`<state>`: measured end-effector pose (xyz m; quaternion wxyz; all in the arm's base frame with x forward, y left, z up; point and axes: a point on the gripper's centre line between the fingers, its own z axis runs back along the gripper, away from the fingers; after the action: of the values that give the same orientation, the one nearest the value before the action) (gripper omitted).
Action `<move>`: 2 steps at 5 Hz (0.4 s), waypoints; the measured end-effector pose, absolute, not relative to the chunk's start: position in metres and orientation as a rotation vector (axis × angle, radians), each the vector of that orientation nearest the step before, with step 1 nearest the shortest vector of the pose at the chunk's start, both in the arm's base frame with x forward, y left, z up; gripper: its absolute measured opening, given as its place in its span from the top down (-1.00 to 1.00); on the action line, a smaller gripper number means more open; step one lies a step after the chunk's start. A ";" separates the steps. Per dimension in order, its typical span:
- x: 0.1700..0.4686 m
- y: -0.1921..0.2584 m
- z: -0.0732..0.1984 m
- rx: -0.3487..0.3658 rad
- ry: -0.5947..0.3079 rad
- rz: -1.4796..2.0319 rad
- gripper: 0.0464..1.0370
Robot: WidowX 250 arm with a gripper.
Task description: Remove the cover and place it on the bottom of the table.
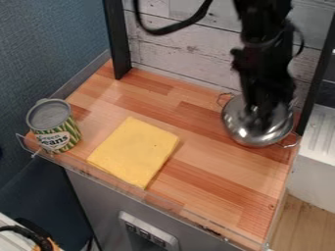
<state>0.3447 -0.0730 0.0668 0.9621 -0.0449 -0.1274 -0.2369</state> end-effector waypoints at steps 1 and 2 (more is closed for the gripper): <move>0.311 -0.065 0.045 -0.100 -0.179 -0.483 0.53; 0.293 -0.052 0.032 -0.092 -0.136 -0.462 0.53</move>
<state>0.2930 -0.0520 0.0319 0.9701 -0.0455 -0.0673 -0.2288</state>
